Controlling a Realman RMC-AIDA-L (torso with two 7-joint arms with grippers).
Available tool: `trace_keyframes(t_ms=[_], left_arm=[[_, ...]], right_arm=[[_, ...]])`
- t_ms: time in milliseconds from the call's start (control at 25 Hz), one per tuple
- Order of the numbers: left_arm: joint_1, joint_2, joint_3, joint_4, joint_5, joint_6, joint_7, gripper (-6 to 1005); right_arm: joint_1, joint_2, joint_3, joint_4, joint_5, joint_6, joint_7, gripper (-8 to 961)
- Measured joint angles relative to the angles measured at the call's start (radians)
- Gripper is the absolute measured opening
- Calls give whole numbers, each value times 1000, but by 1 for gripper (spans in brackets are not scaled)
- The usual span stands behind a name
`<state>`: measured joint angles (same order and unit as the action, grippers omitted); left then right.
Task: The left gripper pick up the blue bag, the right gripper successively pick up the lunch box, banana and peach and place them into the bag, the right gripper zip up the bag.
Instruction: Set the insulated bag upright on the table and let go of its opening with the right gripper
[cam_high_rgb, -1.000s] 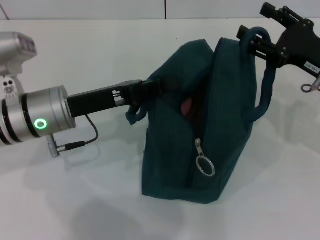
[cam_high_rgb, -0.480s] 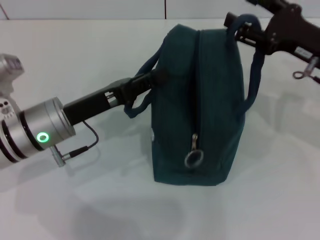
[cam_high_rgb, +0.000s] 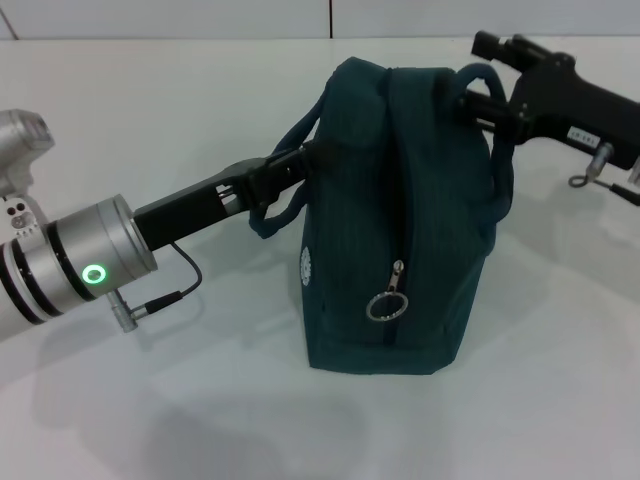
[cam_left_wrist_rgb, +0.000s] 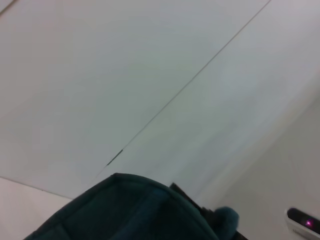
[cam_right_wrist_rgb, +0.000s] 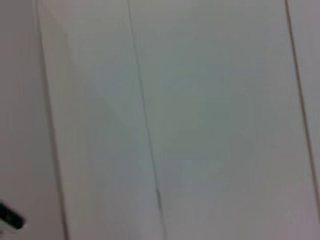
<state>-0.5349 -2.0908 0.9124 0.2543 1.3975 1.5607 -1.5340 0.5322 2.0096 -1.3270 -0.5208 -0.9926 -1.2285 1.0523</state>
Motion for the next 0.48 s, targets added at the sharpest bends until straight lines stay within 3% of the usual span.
trace_keyframes(t_ms=[240, 320, 480], left_arm=[[5, 0, -1, -1, -2, -12, -4, 192], [8, 0, -4, -1, -3, -20, -7, 191], [9, 0, -4, -1, -3, -22, -8, 189]], right_arm=[[-29, -11, -11, -10, -44, -47, 43, 811], [-51, -29, -4, -17, -75, -85, 77, 811], [-73, -44, 4, -24, -84, -90, 114, 811]])
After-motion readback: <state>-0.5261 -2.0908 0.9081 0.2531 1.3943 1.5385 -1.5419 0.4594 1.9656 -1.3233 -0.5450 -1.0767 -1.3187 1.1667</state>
